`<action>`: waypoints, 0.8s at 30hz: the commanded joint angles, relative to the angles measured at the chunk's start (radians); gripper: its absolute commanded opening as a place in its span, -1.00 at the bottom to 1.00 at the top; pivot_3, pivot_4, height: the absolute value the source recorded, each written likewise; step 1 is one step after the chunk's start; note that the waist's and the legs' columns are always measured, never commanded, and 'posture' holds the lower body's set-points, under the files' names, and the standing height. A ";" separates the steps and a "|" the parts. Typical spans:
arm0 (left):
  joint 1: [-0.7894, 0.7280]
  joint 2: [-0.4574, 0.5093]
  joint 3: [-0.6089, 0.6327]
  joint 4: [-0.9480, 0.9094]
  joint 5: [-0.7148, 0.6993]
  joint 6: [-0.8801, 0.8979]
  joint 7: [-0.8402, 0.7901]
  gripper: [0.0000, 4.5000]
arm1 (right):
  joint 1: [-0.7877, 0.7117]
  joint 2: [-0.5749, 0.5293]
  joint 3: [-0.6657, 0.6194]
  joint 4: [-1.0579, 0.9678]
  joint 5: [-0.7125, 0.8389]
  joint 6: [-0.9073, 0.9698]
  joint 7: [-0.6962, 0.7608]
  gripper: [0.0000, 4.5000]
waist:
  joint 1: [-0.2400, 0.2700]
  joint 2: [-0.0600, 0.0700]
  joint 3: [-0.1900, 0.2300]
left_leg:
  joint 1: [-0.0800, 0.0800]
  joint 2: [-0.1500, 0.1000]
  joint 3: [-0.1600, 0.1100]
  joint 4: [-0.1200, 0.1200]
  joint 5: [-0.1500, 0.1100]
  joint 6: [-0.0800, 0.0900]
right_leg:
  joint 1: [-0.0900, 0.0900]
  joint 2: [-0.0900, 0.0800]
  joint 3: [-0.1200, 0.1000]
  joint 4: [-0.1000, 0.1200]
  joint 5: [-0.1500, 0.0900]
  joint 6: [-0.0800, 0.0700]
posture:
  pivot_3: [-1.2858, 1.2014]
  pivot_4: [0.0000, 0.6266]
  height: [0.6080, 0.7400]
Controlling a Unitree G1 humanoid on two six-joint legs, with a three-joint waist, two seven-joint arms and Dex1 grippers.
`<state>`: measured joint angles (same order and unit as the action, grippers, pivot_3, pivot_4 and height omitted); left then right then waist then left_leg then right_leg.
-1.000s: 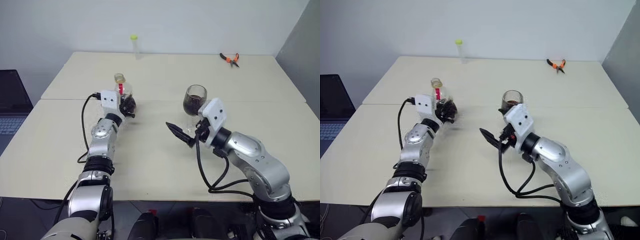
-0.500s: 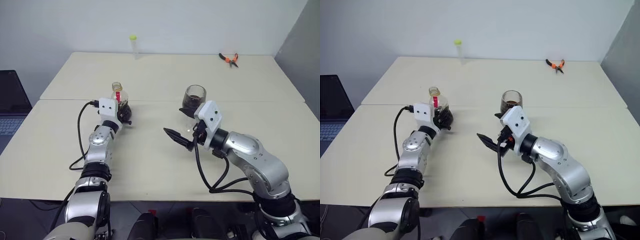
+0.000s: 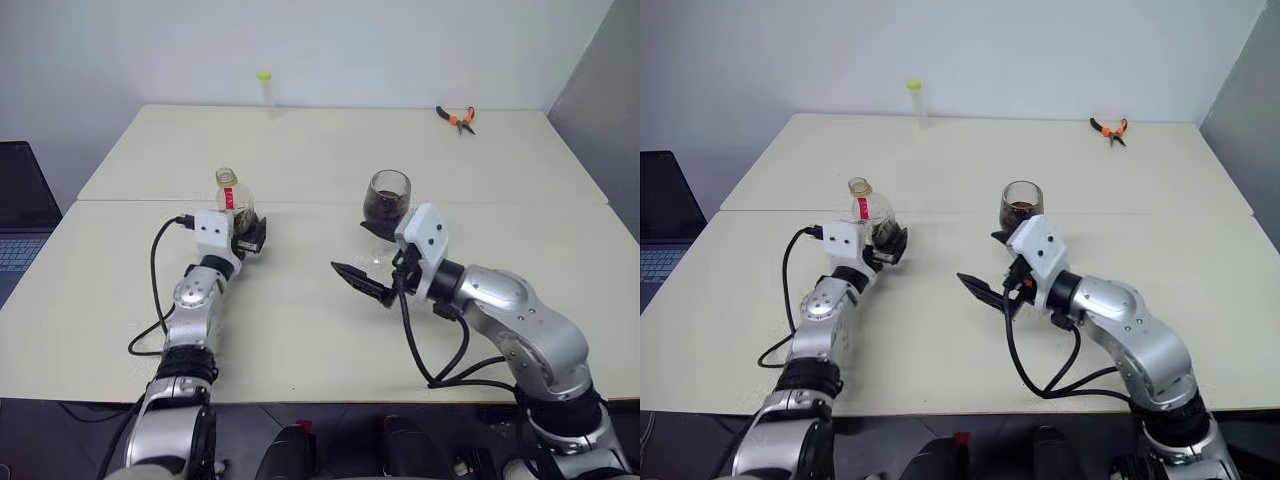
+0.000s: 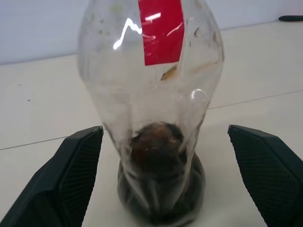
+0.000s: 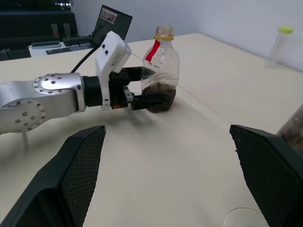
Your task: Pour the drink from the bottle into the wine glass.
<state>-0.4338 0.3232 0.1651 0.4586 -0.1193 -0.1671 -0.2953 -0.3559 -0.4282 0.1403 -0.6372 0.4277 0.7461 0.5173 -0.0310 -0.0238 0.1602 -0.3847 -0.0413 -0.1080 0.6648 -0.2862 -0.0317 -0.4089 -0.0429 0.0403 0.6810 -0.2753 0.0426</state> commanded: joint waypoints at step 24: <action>0.296 -0.007 0.059 -0.527 -0.033 0.248 0.103 0.99 | 0.268 0.140 -0.375 0.583 -0.173 -0.770 -0.211 1.00 | 0.003 0.002 -0.002 | 0.005 0.001 0.003 -0.002 -0.002 0.003 | 0.005 0.004 0.001 0.000 0.000 0.000 | 0.03 -0.52 1.00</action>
